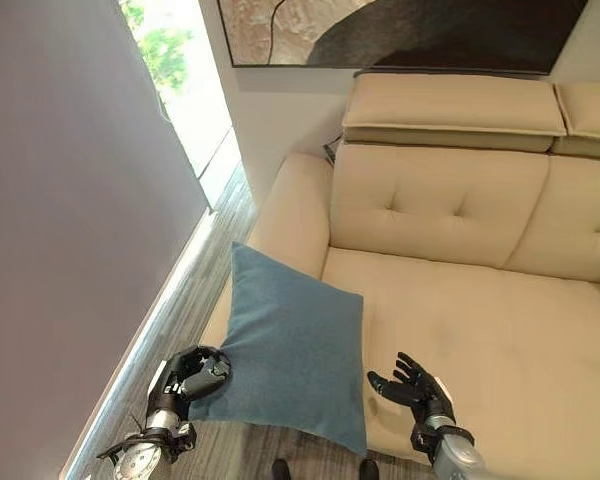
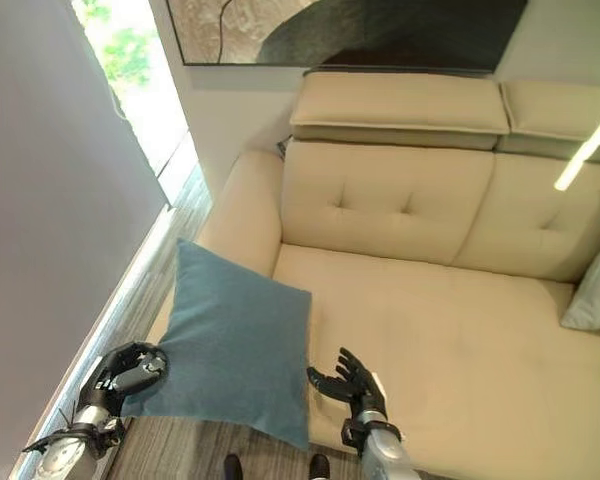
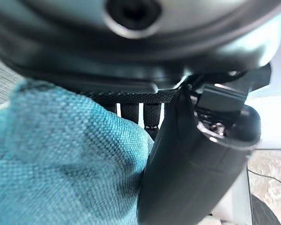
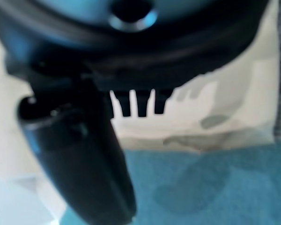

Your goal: Pick up all the scattered cushions and arrange them neatly on the sofa.

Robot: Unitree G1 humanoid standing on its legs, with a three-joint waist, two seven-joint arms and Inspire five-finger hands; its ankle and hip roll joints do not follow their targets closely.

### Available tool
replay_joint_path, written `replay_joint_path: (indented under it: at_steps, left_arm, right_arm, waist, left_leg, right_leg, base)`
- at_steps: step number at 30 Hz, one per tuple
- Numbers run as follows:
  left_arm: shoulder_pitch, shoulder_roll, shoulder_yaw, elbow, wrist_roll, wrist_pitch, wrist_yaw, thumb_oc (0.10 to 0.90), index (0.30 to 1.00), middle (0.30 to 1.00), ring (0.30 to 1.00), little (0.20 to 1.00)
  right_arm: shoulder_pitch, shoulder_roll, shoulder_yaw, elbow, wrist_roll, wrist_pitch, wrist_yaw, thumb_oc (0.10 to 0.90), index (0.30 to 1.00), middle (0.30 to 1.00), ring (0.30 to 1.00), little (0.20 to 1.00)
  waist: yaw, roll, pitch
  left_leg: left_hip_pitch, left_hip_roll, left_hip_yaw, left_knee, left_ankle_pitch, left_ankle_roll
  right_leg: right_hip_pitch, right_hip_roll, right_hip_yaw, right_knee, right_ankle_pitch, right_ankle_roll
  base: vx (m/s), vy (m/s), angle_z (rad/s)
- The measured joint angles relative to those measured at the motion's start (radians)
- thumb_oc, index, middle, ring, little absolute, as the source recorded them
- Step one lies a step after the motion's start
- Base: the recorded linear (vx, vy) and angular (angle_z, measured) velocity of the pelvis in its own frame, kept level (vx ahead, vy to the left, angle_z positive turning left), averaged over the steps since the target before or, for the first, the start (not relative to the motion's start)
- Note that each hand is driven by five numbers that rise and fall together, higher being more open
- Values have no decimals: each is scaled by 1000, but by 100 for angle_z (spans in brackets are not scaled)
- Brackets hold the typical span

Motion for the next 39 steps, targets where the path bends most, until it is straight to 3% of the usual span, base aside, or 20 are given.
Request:
replay_joint_path:
  at_steps: [15, 20, 23, 26, 29, 30, 31, 32, 39]
  left_arm:
    - [-8, -5, -1, 34, -1, 0, -17, 400, 300, 300, 300, 300]
    - [-32, -5, -12, 33, -21, 0, -19, 400, 300, 300, 300, 300]
    - [-78, -5, -30, 18, -35, -2, -21, 400, 300, 300, 300, 300]
    - [-90, -7, -38, 14, -55, -4, -22, 400, 300, 300, 300, 300]
    - [-107, -9, -41, 14, -67, -4, -22, 400, 300, 300, 300, 300]
    - [-119, -16, -41, 14, -72, -4, -20, 400, 300, 300, 300, 300]
    - [-129, -23, -44, 15, -80, -4, -15, 400, 300, 300, 300, 300]
    - [-142, -28, -48, 15, -90, -4, -12, 400, 300, 300, 300, 300]
    - [-186, -28, -45, 13, -100, -34, 13, 400, 300, 300, 300, 300]
  right_arm:
    - [-7, 5, 16, 119, -44, 21, 4, 800, 900, 900, 900, 900]
    - [-46, 11, 56, 155, -44, 21, 6, 800, 900, 900, 900, 900]
    - [-116, 6, 78, 158, -44, 21, 6, 800, 900, 900, 900, 900]
    - [-165, 29, 105, 185, -43, 21, 2, 800, 900, 900, 900, 900]
    - [-180, 25, 116, 187, -26, 21, -1, 800, 900, 900, 900, 900]
    - [-185, 25, 127, 183, 3, 20, -2, 573, 559, 559, 559, 559]
    - [-189, 23, 144, 176, 35, 20, -5, 535, 502, 502, 502, 502]
    - [-188, 22, 157, 164, 62, 21, -8, 400, 300, 300, 300, 300]
    - [-167, -53, 191, 46, 162, 23, -18, 400, 300, 300, 300, 300]
  waist:
    - [-2, -6, 3]
    - [13, 21, 20]
    - [30, 61, 75]
    - [49, 81, 98]
    - [75, 83, 112]
    - [85, 83, 113]
    - [93, 82, 114]
    - [98, 81, 114]
    - [99, 42, 147]
  left_leg:
    - [-31, 0, -24, 0, 12, -2]
    - [-73, 0, -27, 0, 24, -4]
    - [-120, 0, -27, 0, 44, -1]
    - [-137, 2, -28, 0, 49, -6]
    - [-153, 4, -30, 0, 51, -6]
    - [-160, 4, -33, 0, 52, -7]
    - [-163, 4, -35, 0, 52, -8]
    - [-166, 4, -43, 0, 53, -9]
    - [-165, 1, -78, 0, 59, -10]
  right_leg:
    - [-19, 1, -22, 0, 0, 0]
    - [-62, 1, -25, 0, 8, -9]
    - [-106, 1, -26, 0, 28, -16]
    - [-123, 4, -27, 0, 31, -17]
    - [-138, 9, -27, 0, 32, -19]
    - [-143, 10, -32, 0, 32, -19]
    - [-144, 10, -38, 0, 32, -19]
    - [-144, 11, -46, 0, 31, -19]
    - [-124, 8, -78, 0, 26, -22]
  base:
    - [-23, 25, 4]
    - [-126, 53, 1]
    - [-100, 56, 1]
    - [-63, 36, 0]
    - [-49, 49, 3]
    - [10, 50, 4]
    - [22, 52, 12]
    - [44, 37, 18]
    - [72, 27, 16]
